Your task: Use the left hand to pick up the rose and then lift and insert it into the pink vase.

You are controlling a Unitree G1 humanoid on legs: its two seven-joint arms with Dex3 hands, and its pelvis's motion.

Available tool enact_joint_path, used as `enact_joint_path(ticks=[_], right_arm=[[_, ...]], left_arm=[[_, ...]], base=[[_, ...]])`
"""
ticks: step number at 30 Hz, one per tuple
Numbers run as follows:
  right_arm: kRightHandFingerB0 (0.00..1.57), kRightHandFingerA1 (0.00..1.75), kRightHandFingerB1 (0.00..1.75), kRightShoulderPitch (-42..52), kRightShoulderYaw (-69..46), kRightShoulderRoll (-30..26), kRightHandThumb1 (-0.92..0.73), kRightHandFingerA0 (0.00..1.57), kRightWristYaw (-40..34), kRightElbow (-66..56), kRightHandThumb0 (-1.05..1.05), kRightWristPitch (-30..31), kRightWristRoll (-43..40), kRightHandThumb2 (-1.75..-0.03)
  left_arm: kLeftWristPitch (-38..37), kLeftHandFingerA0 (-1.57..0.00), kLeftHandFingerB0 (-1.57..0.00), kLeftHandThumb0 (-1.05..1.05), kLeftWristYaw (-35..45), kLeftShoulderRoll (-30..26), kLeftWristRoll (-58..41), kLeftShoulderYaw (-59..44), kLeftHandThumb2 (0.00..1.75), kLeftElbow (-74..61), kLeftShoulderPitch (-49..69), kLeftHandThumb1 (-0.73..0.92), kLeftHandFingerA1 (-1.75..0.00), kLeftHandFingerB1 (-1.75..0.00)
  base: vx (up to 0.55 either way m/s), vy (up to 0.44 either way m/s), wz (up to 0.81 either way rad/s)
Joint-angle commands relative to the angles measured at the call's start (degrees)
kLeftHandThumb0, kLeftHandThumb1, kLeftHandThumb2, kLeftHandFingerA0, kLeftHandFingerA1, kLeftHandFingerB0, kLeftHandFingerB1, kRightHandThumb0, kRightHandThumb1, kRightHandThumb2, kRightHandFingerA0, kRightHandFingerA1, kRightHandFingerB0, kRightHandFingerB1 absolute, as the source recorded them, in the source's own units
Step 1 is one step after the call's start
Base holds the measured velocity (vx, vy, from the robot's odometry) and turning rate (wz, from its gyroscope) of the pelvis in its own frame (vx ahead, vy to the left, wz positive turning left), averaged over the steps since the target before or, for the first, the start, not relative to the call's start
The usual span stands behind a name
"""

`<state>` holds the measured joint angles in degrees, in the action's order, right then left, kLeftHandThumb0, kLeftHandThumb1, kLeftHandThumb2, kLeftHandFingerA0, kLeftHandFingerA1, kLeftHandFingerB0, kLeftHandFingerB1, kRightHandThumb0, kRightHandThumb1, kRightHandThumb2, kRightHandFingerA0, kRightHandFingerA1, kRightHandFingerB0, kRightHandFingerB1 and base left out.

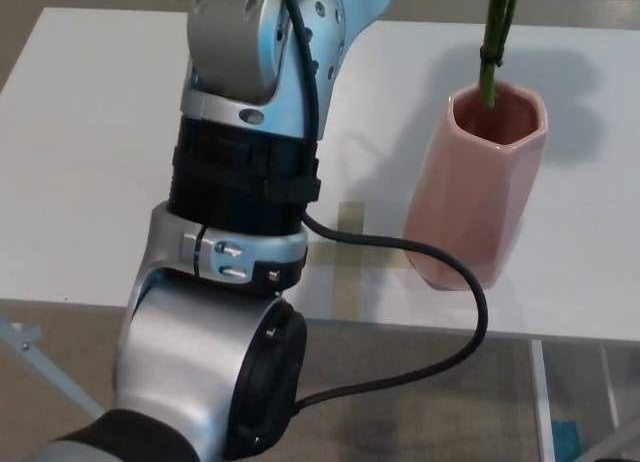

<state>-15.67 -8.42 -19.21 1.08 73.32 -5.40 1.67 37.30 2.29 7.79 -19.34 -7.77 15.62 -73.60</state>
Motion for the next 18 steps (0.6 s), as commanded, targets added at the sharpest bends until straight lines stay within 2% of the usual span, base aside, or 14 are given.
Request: enact_joint_path(ticks=[1, 18], right_arm=[[0.58, 0.5, 0.45, 0.5, -0.15, 0.04, -0.65, 0.69, 0.04, 0.12, -0.3, 0.26, -0.08, -0.59], [0.55, 0.49, 0.44, -0.02, -0.49, 0.11, -0.66, 0.67, 0.78, -0.24, -0.3, 0.16, -0.61, -0.59]], left_arm=[[-1.69, -1.02, -0.81, -0.18, -0.92, 4.01, -1.46, 0.84, 0.65, -1.07, 2.21, 0.81, -1.4, -0.86], [-2.68, -1.05, -0.8, -0.17, 0.57, 3.63, -0.96, 5.14, 0.65, -1.03, 5.01, 0.81, -1.37, -0.87]], base=[[0.0, 0.0, 0.0], [0.0, 0.0, 0.0]])
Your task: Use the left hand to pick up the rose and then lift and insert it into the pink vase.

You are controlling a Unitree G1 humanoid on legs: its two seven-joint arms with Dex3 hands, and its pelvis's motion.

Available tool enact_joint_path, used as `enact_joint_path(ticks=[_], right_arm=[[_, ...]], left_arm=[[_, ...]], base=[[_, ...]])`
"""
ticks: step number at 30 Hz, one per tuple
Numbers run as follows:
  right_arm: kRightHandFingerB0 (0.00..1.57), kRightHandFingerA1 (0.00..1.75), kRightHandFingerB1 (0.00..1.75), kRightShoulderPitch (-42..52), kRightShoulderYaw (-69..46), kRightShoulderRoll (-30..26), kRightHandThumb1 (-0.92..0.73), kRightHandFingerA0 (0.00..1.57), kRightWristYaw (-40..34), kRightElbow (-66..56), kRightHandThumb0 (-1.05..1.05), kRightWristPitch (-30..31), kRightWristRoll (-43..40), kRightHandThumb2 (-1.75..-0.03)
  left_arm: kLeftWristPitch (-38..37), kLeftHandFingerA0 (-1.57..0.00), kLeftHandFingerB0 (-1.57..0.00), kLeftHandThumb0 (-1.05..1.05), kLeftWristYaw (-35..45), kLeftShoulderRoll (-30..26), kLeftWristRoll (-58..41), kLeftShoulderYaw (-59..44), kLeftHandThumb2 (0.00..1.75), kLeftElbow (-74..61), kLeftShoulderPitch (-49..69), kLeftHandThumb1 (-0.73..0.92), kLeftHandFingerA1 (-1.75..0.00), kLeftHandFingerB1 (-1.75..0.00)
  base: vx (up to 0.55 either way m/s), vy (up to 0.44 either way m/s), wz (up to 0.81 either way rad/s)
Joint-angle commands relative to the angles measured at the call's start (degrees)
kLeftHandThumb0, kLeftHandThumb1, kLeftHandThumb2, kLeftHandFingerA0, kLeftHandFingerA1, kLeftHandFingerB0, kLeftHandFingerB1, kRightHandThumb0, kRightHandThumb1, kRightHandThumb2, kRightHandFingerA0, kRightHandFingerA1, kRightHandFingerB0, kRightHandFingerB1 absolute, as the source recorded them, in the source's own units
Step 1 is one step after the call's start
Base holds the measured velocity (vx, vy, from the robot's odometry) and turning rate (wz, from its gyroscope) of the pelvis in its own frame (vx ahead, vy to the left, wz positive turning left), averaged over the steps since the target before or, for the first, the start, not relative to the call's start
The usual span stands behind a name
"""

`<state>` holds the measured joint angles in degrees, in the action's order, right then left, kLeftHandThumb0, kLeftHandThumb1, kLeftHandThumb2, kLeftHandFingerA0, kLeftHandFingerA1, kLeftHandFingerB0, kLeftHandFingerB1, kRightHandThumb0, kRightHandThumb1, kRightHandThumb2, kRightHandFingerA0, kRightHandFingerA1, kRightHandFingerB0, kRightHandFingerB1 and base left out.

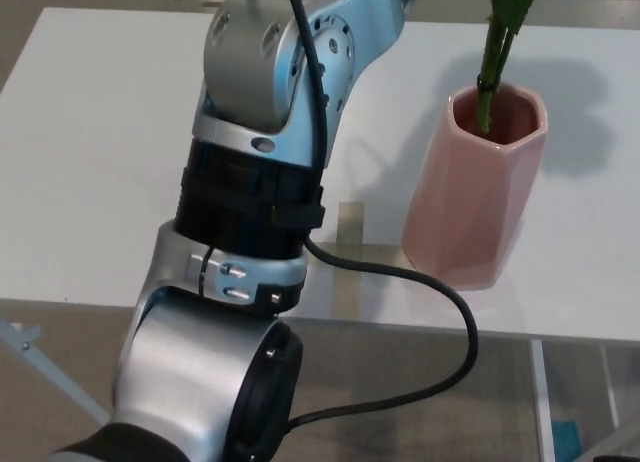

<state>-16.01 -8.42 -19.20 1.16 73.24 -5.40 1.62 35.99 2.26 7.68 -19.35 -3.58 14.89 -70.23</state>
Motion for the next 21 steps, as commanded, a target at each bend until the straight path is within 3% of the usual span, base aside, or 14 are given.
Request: enact_joint_path(ticks=[1, 21], right_arm=[[0.55, 0.49, 0.44, 0.32, -0.51, 0.11, -0.66, 0.67, 0.71, -0.16, -0.3, 0.17, -0.54, -0.59], [0.57, 0.5, 0.45, -0.35, -1.3, 0.36, -0.66, 0.69, 0.36, -0.28, -0.3, 0.44, -0.41, -0.59]], left_arm=[[-1.41, -1.05, -0.8, -0.17, 0.56, 3.69, -1.01, 1.01, 0.65, -0.32, 1.65, 0.81, -1.37, -0.87], [-1.57, -1.05, -0.79, -0.19, 0.33, 5.32, -2.4, 3.07, 0.64, -0.79, 5.22, 0.83, -1.36, -0.89]], base=[[0.0, 0.0, 0.0], [0.0, 0.0, 0.0]])
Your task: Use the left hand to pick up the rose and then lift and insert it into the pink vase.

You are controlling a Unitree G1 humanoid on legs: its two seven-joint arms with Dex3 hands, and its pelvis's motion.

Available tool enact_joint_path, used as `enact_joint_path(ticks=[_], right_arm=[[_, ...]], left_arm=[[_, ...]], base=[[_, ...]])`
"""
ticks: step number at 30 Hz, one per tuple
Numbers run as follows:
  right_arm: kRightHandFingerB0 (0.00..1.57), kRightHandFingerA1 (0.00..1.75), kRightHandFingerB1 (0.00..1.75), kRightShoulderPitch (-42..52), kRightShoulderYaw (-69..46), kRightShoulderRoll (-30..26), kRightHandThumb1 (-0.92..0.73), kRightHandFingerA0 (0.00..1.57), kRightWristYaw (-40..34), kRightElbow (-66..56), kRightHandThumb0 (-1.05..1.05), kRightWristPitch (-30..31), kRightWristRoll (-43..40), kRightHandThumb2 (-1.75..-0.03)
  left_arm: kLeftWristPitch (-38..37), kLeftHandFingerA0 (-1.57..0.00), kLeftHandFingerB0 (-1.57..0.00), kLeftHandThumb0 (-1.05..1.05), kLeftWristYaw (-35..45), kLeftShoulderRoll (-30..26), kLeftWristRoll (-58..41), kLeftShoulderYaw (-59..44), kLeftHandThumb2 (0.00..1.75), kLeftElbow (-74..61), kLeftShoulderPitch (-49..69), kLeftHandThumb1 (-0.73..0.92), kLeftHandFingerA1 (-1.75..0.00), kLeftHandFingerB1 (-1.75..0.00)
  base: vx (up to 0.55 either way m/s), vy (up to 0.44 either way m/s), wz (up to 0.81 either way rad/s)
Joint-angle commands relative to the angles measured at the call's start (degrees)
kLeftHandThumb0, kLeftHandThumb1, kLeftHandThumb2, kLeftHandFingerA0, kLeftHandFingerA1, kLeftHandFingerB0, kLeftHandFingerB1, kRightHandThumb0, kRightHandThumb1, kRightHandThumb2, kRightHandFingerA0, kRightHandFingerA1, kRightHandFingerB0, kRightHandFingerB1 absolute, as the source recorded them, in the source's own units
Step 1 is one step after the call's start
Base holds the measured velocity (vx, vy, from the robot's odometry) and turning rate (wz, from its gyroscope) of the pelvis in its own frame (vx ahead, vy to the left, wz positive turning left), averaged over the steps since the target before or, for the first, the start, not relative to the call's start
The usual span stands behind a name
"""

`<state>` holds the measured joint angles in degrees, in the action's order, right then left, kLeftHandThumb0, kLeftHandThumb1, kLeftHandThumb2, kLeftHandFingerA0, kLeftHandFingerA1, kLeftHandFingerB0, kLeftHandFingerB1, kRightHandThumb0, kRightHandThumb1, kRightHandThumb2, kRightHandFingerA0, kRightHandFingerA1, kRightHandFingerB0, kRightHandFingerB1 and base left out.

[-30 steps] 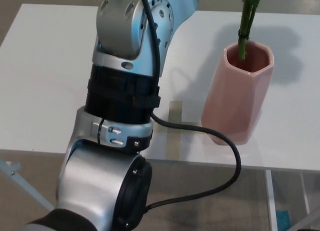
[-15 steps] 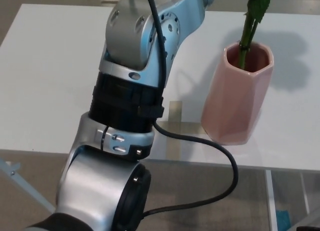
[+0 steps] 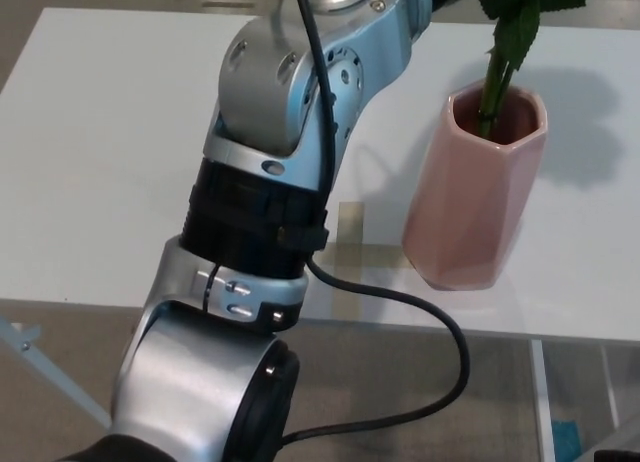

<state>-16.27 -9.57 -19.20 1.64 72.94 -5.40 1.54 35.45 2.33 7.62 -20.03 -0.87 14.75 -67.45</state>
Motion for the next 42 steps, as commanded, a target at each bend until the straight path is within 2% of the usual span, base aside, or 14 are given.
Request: enact_joint_path(ticks=[1, 6, 7, 10, 11, 12, 13, 14, 15, 16, 18, 19, 20, 42], right_arm=[[0.57, 0.5, 0.45, -0.12, -0.12, 0.38, -0.66, 0.69, -0.12, 0.11, -0.3, 0.39, -0.28, -0.59], [0.58, 0.5, 0.45, -0.26, 0.31, 0.29, -0.66, 0.69, -0.36, 0.16, -0.32, 0.29, 0.17, -0.59], [0.58, 0.5, 0.45, -0.27, 0.32, 0.31, -0.66, 0.69, -0.34, 0.17, -0.33, 0.37, 0.15, -0.59], [0.59, 0.5, 0.45, -0.56, 0.41, 0.39, -0.66, 0.7, -0.54, 0.27, -0.32, 0.61, 0.24, -0.58], [0.59, 0.5, 0.45, -0.63, 0.48, 0.37, -0.66, 0.7, -0.59, 0.24, -0.32, 0.61, 0.31, -0.58], [0.59, 0.5, 0.45, -0.65, 0.56, 0.36, -0.66, 0.7, -0.6, 0.2, -0.32, 0.57, 0.37, -0.58], [0.59, 0.5, 0.45, -0.65, 0.65, 0.33, -0.66, 0.7, -0.43, 0.02, -0.32, 0.37, 0.4, -0.58], [0.58, 0.5, 0.45, -0.66, 0.66, 0.29, -0.66, 0.7, -0.26, 0.01, -0.34, 0.24, 0.37, -0.59], [0.58, 0.51, 0.45, -0.62, 0.61, 0.25, -0.66, 0.7, -0.13, -0.03, -0.32, 0.09, 0.29, -0.59], [0.59, 0.51, 0.46, -0.66, 0.6, 0.22, -0.66, 0.7, -0.07, -0.04, -0.3, 0.01, 0.27, -0.59], [0.59, 0.51, 0.46, -0.74, 0.54, 0.2, -0.66, 0.7, 0.03, -0.11, -0.3, 0.02, 0.17, -0.59], [0.59, 0.51, 0.46, -0.78, 0.52, 0.28, -0.66, 0.7, 0.01, -0.15, -0.3, 0.12, 0.14, -0.59], [0.58, 0.51, 0.46, -0.79, 0.52, 0.33, -0.66, 0.7, -0.11, -0.18, -0.31, 0.22, 0.14, -0.59], [0.59, 0.5, 0.45, -0.66, 0.07, 0.48, -0.66, 0.69, -0.15, 0.13, -0.31, 0.33, -0.15, -0.58]], left_arm=[[-0.94, -1.05, -0.8, -0.18, 0.11, 5.49, -1.69, 0.52, 0.65, -0.44, 2.82, 0.83, -1.36, -0.9], [-1.15, -1.07, -0.81, -0.18, -0.68, 5.96, -1.69, 1.07, 0.64, -0.04, 4.31, 0.83, -1.33, -0.9], [-1.2, -1.06, -0.88, -0.19, -0.78, 6.0, -1.58, 1.38, 0.66, -0.19, 4.88, 0.83, -1.37, -0.71], [-1.65, -1.09, -0.8, -0.21, 0.01, 5.24, -0.79, 3.16, 0.64, -0.57, 6.17, 0.82, -1.33, -0.51], [-1.5, -1.15, -0.69, -0.26, 0.67, 4.6, -0.53, 3.92, 0.63, -0.51, 6.31, 0.78, -1.14, -0.44], [-1.26, -1.15, -0.69, -0.26, 1.4, 3.89, -0.33, 4.66, 0.63, -0.35, 6.36, 0.78, -1.14, -0.44], [1.67, -1.08, -0.41, -0.44, 6.04, 1.11, -1.25, 5.95, 0.6, 0.99, 4.94, 0.64, -0.54, -0.34], [4.95, -0.32, -0.07, -0.63, 11.49, -2.02, -1.97, 7.85, 0.77, 2.53, 2.87, 0.48, -0.45, -0.32], [7.05, 0.0, 0.0, -0.74, 15.47, -4.19, -2.08, 9.45, 0.8, 4.37, 0.8, 0.45, -0.07, -0.06], [7.92, 0.0, 0.0, -0.77, 17.82, -5.41, -2.03, 10.4, 0.81, 5.52, -0.34, 0.46, 0.0, 0.0], [8.01, 0.0, 0.0, -0.76, 22.39, -7.67, -1.67, 12.29, 0.82, 7.43, -1.49, 0.44, 0.0, -0.01], [7.21, 0.0, 0.0, -0.86, 23.93, -8.58, -1.02, 13.4, 0.61, 7.88, -1.59, 0.45, 0.0, -0.04], [6.45, 0.0, 0.0, -0.88, 25.58, -10.1, -0.01, 15.17, 0.57, 7.43, -1.33, 0.48, 0.0, -0.03], [2.54, 0.0, 0.0, -0.89, 35.37, -22.43, 1.54, 18.87, 0.6, 7.02, 0.76, 0.49, 0.0, 0.0]], base=[[0.0, 0.0, 0.0], [0.0, 0.0, 0.0], [0.0, 0.0, 0.0], [0.0, 0.0, 0.0], [0.0, 0.0, 0.0], [0.0, 0.0, 0.0], [0.0, 0.0, 0.0], [0.0, 0.0, 0.0], [0.0, 0.0, 0.0], [0.0, 0.0, 0.0], [0.0, 0.0, 0.0], [0.0, 0.0, 0.0], [0.0, 0.0, 0.0], [0.0, 0.0, 0.0]])
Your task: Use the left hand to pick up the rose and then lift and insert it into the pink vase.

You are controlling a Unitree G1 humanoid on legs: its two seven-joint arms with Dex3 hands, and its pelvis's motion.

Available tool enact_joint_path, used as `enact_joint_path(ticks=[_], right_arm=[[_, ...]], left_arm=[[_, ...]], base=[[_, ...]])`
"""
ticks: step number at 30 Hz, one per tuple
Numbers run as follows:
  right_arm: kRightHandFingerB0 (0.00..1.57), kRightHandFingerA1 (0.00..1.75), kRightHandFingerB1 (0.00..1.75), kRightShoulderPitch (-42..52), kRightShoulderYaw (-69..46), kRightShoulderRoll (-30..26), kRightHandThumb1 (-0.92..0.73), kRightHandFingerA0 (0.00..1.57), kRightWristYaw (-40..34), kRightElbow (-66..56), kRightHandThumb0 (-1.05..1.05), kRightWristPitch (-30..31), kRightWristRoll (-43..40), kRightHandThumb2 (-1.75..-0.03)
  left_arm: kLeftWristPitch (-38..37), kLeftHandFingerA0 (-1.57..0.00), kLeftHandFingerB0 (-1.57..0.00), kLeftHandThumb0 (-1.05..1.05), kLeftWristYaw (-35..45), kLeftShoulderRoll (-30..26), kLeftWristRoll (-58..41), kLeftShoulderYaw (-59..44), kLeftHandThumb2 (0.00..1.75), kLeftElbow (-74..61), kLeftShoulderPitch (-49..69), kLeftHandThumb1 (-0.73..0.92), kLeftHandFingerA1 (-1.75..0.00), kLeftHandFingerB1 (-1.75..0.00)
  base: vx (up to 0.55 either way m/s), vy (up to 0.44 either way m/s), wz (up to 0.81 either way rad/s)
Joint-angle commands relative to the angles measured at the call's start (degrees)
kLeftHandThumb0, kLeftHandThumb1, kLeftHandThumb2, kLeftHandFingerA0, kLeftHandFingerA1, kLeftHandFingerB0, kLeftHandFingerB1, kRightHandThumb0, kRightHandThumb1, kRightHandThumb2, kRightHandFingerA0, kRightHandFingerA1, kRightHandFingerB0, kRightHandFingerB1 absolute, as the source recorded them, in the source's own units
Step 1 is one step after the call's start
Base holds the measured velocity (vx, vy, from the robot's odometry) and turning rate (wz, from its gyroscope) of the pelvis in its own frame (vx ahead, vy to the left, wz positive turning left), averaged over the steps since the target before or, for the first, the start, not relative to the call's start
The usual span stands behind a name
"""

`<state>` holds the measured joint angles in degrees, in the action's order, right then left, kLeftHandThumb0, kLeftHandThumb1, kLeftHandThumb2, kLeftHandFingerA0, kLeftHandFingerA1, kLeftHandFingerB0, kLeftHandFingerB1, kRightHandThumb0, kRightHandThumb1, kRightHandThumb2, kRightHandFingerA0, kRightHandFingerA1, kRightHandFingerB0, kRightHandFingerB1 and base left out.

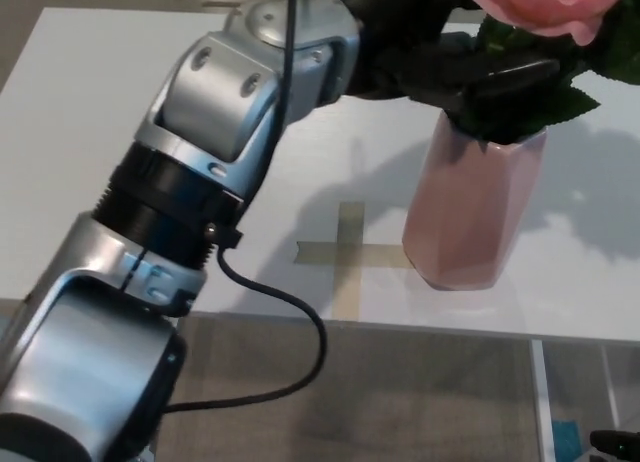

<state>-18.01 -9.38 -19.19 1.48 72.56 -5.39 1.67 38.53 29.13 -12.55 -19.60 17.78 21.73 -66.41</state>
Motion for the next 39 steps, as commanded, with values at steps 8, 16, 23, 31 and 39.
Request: enact_joint_path(ticks=[8, 16, 23, 31, 39], right_arm=[[0.58, 0.51, 0.45, 0.73, -0.09, 0.54, -0.65, 0.69, -0.08, 0.58, -0.31, 0.6, -0.25, -0.59], [0.59, 0.5, 0.45, 0.78, -0.27, 0.69, -0.66, 0.69, 0.12, 0.59, -0.31, 0.57, -0.4, -0.58], [0.58, 0.5, 0.45, 1.8, 0.22, 0.95, -0.66, 0.69, 0.29, 0.29, -0.32, 0.13, -0.08, -0.59], [0.59, 0.51, 0.45, 1.9, -0.46, 0.94, -0.66, 0.7, 0.32, 0.67, -0.33, 0.16, -0.56, -0.59], [0.59, 0.51, 0.46, 2.82, -0.56, 1.5, -0.65, 0.71, 0.08, 1.19, -0.31, 0.18, -0.55, -0.59]], left_arm=[[0.36, 0.0, 0.0, -0.85, 12.76, -5.85, 2.04, -1.05, 0.58, 0.36, -0.72, 0.49, 0.0, 0.0], [1.25, 0.0, 0.0, -0.86, 15.3, -8.44, 2.66, -2.16, 0.58, 0.54, -0.3, 0.49, 0.0, 0.0], [2.18, 0.0, 0.0, -0.84, 16.71, -11.91, 2.12, -4.46, 0.57, -3.25, 3.79, 0.5, 0.0, -0.01], [-3.56, 0.0, 0.0, -0.78, 14.69, -19.32, 0.92, -14.44, 0.6, -24.45, 22.65, 0.48, -0.14, -0.19], [-15.91, -0.09, -0.09, -0.29, 15.42, -19.43, 0.02, -29.46, 0.83, -46.77, 52.88, 0.19, -0.5, -0.49]], base=[[0.0, 0.0, 0.0], [0.0, 0.0, 0.0], [0.0, 0.0, 0.0], [0.0, 0.0, 0.0], [0.0, 0.0, 0.0]])
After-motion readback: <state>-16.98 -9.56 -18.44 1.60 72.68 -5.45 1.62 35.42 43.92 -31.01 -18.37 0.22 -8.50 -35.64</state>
